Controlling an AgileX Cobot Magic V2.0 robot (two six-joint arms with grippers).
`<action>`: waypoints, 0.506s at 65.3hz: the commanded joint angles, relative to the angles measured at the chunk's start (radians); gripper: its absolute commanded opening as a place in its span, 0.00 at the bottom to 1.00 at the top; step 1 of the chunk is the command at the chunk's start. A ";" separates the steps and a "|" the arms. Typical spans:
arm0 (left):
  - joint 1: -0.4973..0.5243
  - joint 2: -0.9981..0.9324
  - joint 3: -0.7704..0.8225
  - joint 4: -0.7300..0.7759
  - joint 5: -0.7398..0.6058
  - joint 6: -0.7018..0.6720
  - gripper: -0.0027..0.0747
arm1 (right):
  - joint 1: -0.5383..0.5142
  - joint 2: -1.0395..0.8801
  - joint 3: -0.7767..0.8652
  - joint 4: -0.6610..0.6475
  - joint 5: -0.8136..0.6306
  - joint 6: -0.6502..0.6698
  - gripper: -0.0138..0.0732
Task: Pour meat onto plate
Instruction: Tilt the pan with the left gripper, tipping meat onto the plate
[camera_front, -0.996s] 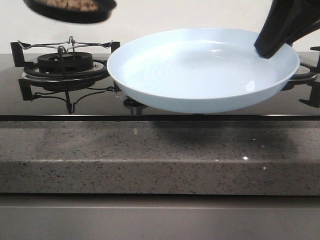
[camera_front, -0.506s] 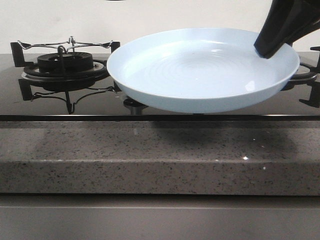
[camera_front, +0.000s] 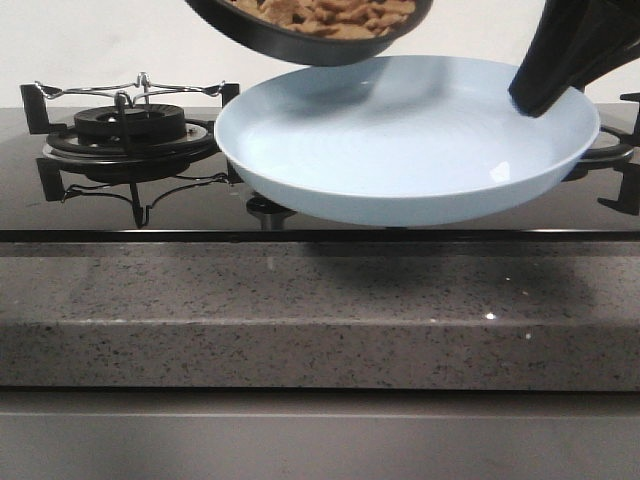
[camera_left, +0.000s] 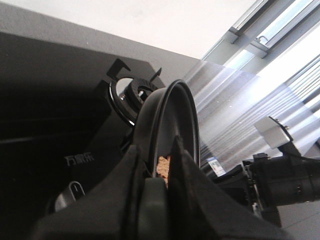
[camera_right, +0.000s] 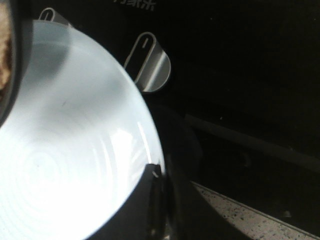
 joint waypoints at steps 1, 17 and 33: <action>-0.021 -0.032 -0.029 -0.087 -0.013 0.065 0.01 | 0.003 -0.033 -0.024 0.025 -0.035 -0.007 0.08; -0.065 -0.032 -0.047 -0.091 -0.013 0.218 0.01 | 0.003 -0.033 -0.024 0.025 -0.035 -0.007 0.08; -0.110 -0.032 -0.109 -0.087 -0.006 0.346 0.01 | 0.003 -0.033 -0.024 0.025 -0.036 -0.007 0.08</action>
